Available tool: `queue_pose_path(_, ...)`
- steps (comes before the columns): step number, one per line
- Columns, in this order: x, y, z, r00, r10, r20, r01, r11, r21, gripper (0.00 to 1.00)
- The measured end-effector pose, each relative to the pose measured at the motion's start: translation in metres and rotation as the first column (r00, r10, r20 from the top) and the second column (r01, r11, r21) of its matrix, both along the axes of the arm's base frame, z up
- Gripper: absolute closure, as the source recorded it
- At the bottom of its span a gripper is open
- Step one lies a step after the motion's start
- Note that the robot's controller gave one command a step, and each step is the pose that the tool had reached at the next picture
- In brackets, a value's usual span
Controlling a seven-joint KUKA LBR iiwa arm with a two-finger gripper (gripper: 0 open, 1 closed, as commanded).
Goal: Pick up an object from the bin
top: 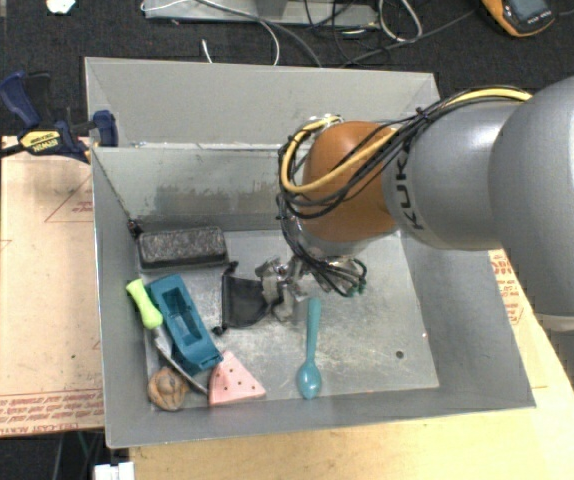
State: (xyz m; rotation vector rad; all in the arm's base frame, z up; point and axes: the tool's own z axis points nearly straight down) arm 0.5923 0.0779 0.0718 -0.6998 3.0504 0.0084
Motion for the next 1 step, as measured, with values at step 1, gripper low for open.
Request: queue_pose_path(1, -0.0005, 0.0000, 0.0014, 1.000, 0.000, -0.001, 0.000, 1.000, 0.000, 1.00)
